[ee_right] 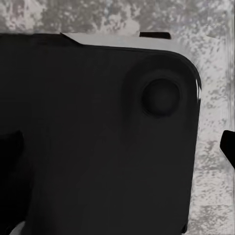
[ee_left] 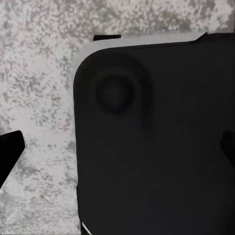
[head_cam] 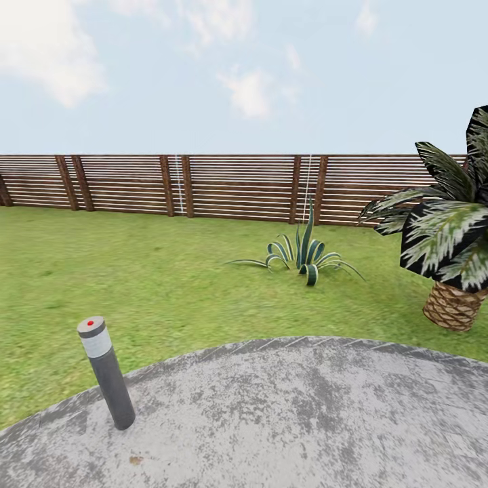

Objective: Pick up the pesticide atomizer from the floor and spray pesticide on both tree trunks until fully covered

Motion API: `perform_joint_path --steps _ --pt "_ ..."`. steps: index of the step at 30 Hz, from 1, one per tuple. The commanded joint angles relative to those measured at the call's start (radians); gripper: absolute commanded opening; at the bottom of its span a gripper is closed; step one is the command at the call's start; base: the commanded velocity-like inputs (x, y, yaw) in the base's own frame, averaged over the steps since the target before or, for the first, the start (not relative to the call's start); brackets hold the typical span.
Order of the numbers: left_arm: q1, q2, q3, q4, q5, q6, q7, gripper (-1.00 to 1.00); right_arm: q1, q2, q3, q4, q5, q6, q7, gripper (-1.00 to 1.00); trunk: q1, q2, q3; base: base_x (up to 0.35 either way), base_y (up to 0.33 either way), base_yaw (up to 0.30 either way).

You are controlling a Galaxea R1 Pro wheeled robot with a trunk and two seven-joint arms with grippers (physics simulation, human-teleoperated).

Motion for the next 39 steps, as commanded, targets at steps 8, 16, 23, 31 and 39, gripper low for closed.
perform_joint_path --steps 8,16,23,31,39 --pt "-0.072 0.032 0.001 -0.189 -0.004 -0.291 0.006 1.0 -0.004 -0.028 -0.001 -0.24 0.0 -0.427 -0.002 1.0 0.0 0.0 0.0 0.0 0.0 0.0" --pt "-0.167 0.034 0.001 -0.23 -0.004 -0.293 0.006 1.0 -0.023 -0.034 -0.002 -0.404 -0.001 -0.453 -0.002 1.0 0.0 0.0 0.0 0.0 0.0 0.0" --pt "-0.203 0.034 0.005 -0.248 0.008 -0.292 0.006 1.0 -0.047 -0.061 -0.002 -0.449 0.001 -0.454 -0.001 1.0 0.0 0.0 0.0 0.0 0.0 0.0" --pt "-0.191 0.043 0.005 -0.239 0.008 -0.292 0.004 1.0 -0.047 -0.074 -0.001 -0.448 0.003 -0.454 0.003 1.0 0.0 0.0 0.0 0.0 0.0 0.0" --pt "-0.192 0.039 0.007 -0.241 0.01 -0.286 0.006 1.0 -0.047 -0.073 0.003 -0.446 0.004 -0.454 0.003 1.0 0.004 -0.007 -0.003 0.0 0.0 0.0"
